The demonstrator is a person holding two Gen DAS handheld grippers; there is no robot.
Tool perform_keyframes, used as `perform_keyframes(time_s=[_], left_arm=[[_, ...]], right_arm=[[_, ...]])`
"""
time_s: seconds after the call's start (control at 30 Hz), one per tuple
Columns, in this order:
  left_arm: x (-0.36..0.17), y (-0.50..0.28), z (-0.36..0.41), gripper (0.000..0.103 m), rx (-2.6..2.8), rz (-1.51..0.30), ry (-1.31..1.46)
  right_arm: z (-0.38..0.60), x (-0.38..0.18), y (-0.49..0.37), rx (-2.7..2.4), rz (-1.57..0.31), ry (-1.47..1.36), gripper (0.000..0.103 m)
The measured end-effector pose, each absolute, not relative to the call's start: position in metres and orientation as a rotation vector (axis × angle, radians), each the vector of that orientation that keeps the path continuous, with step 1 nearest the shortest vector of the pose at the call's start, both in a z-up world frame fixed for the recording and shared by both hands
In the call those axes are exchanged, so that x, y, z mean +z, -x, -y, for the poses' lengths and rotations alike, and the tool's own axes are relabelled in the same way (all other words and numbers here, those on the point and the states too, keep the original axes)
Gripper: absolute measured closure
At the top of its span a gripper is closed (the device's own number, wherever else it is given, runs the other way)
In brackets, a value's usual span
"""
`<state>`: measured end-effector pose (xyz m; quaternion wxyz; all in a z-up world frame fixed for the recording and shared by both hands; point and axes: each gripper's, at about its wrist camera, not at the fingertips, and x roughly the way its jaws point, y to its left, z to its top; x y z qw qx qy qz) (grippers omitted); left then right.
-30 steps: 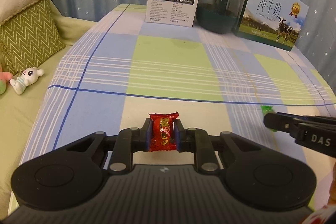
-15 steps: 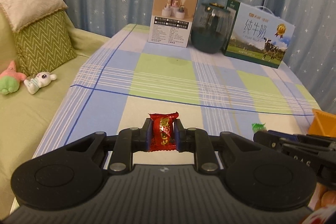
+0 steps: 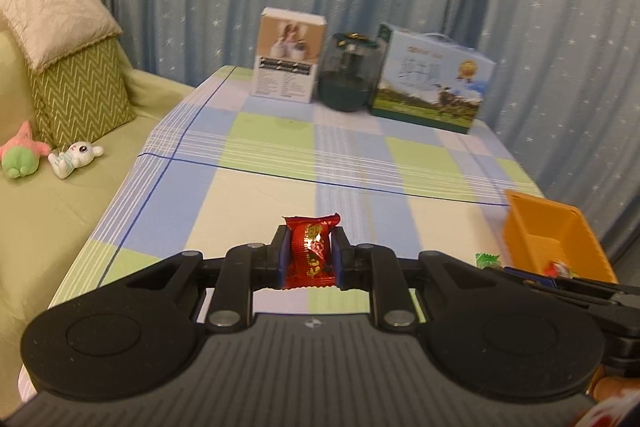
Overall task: Organize snacks
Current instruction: 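Carry the red candy and green candy over the orange tray with both tools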
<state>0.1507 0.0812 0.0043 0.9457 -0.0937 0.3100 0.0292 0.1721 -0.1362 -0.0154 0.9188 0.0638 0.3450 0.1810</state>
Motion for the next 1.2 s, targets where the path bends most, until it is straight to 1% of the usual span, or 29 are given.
perform_keyframes(time_s=[0.27,0.53,0.83,1.2], left_arm=[[0.022,-0.119,-0.030,0.084,-0.041,-0.621,0.160],[0.029,-0.112,0.024,0.084,-0.154,-0.628,0.131],[0.034,-0.122,0.086,0.084,-0.274,-0.639,0.100],[0.030,-0.143,0.140,0.084,-0.363,-0.665,0.069]], right_arm=[[0.186,0.016,-0.131,0.295,-0.659,-0.137,0.082],[0.243,0.033,-0.108,0.199,-0.636,-0.163,0.082],[0.308,0.039,-0.097,0.086,-0.636,-0.208,0.082],[0.353,0.035,-0.096,0.020,-0.651,-0.218,0.082]])
